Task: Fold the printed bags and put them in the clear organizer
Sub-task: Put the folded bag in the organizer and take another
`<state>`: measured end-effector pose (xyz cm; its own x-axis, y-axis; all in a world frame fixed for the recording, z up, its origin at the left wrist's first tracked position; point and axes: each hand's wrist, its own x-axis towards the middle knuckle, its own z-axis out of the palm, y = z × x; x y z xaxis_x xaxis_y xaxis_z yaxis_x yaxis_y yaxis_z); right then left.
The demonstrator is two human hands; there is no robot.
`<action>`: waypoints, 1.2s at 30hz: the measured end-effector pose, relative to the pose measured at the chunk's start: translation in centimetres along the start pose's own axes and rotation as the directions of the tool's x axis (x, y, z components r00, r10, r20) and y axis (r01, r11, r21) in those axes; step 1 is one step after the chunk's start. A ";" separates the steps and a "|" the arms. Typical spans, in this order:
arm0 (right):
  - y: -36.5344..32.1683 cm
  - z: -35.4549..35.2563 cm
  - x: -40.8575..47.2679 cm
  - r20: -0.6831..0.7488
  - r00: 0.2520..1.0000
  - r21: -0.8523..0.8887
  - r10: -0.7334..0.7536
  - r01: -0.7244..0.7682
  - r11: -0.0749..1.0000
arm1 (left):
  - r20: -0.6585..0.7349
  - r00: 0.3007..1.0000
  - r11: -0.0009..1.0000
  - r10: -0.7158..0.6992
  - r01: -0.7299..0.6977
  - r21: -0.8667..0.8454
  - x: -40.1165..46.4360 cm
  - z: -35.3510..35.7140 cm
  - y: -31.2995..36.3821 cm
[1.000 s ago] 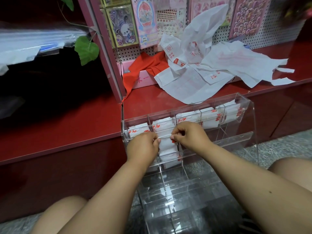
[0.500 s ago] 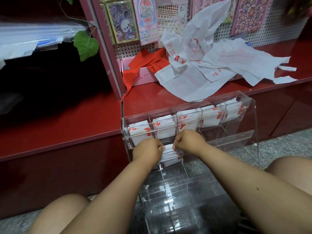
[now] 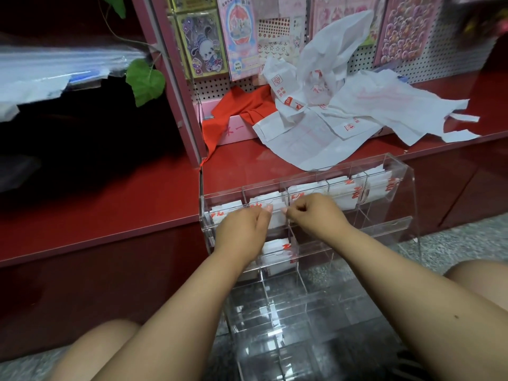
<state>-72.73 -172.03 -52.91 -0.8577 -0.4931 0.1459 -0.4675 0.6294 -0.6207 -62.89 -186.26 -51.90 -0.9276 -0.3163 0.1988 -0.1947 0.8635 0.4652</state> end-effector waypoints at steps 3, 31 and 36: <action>-0.7 -2.0 0.6 -0.155 0.988 0.121 -0.006 0.025 0.992 | -0.236 0.970 0.996 0.060 -0.074 -0.052 0.9 -1.9 0.9; -4.4 -6.8 21.1 -0.094 0.975 0.602 0.204 -0.107 0.791 | 0.212 0.961 0.933 -0.179 0.098 0.346 11.1 -0.5 -2.0; -6.9 -6.8 17.8 -0.242 0.913 0.098 -0.329 0.360 0.928 | 0.053 0.989 0.976 -0.139 0.128 0.177 11.0 -0.7 -2.0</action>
<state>-86.21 -181.04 -40.84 -0.6811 -0.5117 0.5236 -0.7215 0.3478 -0.5987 -72.43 -191.76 -50.03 -0.9070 -0.4120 0.0866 -0.3648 0.8718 0.3269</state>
